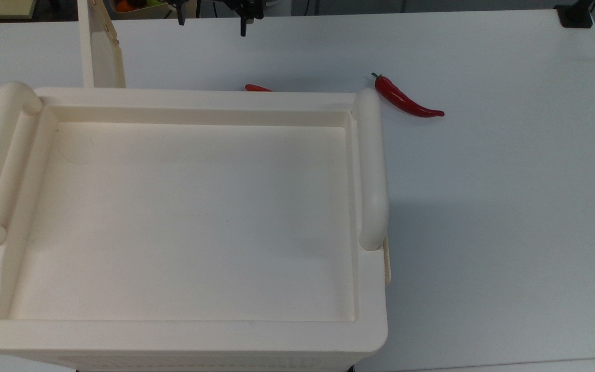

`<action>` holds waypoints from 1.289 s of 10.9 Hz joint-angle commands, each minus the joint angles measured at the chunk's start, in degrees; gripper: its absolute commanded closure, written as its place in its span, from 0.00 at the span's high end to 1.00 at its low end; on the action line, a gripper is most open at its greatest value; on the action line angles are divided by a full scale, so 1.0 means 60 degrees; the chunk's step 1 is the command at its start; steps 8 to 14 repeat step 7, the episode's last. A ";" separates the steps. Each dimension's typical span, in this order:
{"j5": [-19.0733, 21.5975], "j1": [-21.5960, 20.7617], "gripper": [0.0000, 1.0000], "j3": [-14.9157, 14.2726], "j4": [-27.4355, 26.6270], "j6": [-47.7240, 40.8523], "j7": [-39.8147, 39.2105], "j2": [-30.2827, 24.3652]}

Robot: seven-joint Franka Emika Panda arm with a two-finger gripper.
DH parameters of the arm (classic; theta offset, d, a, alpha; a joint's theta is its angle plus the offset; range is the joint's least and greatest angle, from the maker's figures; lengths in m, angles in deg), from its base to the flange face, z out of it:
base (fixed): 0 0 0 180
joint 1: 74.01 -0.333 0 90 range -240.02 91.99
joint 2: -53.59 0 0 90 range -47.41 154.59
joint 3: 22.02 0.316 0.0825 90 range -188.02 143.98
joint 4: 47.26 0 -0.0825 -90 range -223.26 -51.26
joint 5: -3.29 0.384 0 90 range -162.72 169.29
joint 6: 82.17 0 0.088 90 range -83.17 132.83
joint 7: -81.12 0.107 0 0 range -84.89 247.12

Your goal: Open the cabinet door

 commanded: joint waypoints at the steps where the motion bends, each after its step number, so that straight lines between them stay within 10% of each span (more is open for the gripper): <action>1: 0.0138 -0.0015 1.00 -0.0005 -0.0480 0.0259 -0.0214 -0.0377; 14: 0.0138 0.0000 1.00 -0.0020 -0.0421 0.0054 -0.0214 -0.0378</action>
